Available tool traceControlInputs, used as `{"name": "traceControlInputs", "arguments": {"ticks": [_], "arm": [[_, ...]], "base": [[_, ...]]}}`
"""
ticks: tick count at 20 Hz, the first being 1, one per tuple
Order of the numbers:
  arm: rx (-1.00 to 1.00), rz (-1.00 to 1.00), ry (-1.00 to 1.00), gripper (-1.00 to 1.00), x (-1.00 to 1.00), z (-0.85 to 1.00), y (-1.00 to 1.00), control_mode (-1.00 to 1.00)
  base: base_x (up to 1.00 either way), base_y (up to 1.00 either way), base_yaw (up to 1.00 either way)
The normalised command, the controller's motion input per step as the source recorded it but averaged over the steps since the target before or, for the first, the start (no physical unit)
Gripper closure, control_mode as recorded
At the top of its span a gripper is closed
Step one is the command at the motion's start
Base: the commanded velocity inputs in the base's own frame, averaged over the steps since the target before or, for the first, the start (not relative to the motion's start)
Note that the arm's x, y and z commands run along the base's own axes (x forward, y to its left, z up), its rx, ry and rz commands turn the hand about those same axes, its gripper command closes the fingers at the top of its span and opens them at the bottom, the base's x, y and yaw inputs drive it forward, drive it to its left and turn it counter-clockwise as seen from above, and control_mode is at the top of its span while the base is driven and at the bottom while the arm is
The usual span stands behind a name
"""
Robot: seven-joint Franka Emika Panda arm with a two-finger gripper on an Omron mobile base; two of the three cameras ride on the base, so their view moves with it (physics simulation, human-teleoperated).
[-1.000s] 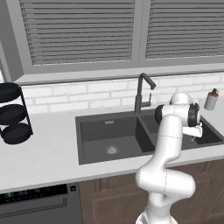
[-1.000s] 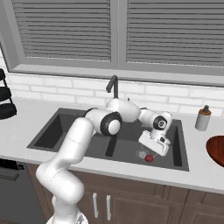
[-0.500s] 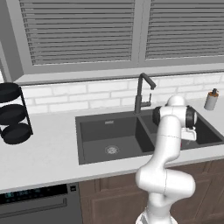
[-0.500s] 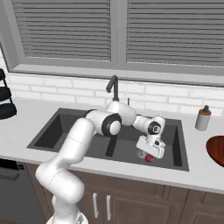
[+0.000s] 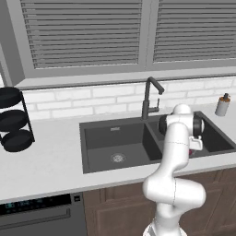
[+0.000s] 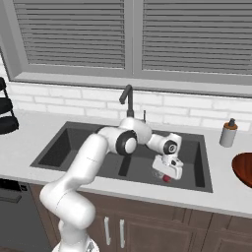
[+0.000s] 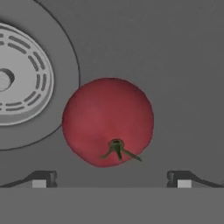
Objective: Pick the tomato from the sink and place it in the bowl. Then pick the bowl and place it in the microwave. Then close the microwave door and press the start button.
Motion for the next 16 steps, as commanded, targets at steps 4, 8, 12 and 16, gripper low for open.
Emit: {"name": "traceControlInputs", "arguments": {"ticks": [4, 8, 12, 16], "arm": [[0.00, 0.00, 0.00, -1.00, 0.33, -0.26, -0.11, -1.00], [0.00, 0.00, 0.00, -1.00, 0.36, -0.12, -0.22, -1.00], [0.00, 0.00, 0.00, -1.00, 0.33, -0.18, -0.19, -1.00], [0.00, 0.00, 0.00, -1.00, 0.03, -0.13, -0.08, -1.00]], "base": [[0.00, 0.00, 0.00], [0.00, 0.00, 0.00], [0.00, 0.00, 0.00], [0.00, 0.00, 0.00]]}}
